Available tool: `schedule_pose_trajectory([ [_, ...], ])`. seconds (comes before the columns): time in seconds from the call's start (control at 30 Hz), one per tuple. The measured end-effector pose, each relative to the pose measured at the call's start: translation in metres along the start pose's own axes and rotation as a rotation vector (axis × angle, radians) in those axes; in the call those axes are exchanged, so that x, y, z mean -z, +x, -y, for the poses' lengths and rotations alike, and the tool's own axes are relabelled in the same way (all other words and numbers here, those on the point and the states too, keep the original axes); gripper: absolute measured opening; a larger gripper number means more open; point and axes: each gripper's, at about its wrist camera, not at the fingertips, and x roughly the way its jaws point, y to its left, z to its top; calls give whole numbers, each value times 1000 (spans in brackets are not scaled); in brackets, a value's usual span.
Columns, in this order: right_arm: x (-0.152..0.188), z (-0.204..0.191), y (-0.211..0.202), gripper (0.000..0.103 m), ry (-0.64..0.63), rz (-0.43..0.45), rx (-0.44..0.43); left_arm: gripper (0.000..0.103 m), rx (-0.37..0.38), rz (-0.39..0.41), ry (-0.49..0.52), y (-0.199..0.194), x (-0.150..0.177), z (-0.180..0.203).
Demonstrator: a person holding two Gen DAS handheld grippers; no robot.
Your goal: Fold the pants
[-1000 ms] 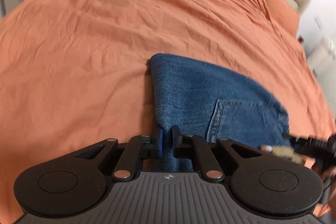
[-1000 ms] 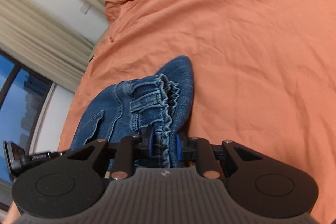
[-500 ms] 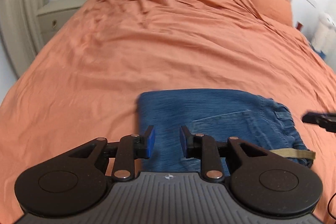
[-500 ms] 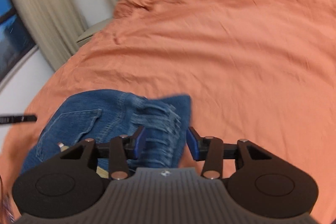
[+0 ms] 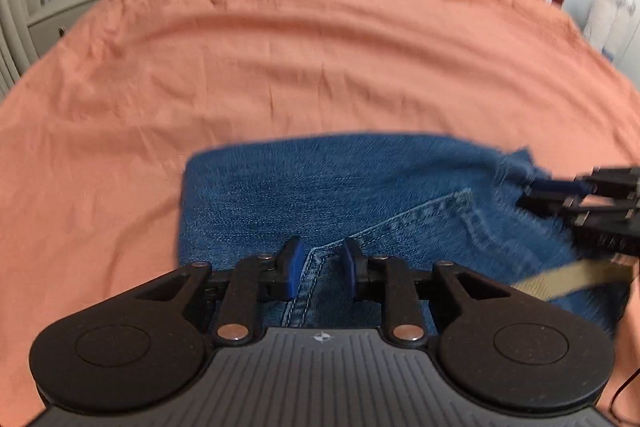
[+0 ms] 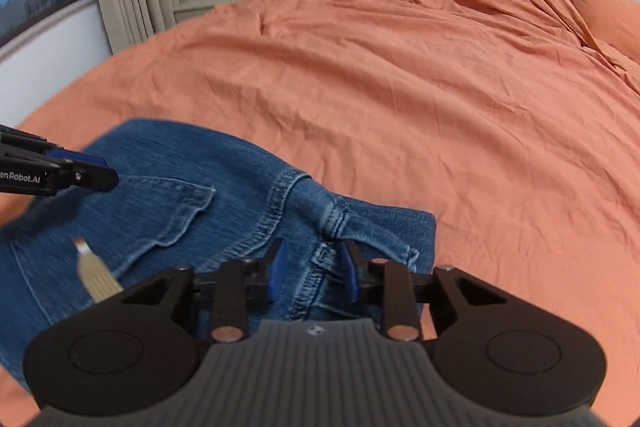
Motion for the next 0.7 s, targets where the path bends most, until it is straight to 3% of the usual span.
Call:
schedule_pose_trajectory([
  [0.13,1,16,12,17,67,-11,-35,28,-17,-14,7,4,0,3],
  [0.27,-6,9,-3,17,50,-14,-29,25,-23,26,1,-22,2,7],
  [0.3,-8,7,-13,21,57,2,-37,25,-33,50,18,-32,4,12],
  [0.33,-10,4,-24,36,57,21,-48,25,-46,77,44,-44,8,17],
  [0.4,-5,-10,-47,49,9,63,-71,25,-64,126,78,-67,20,29],
  [0.6,32,-68,-87,50,-117,169,-28,25,-149,172,27,-93,62,51],
  [0.7,50,-75,-80,50,-90,141,-6,25,-135,149,-69,-89,78,47],
])
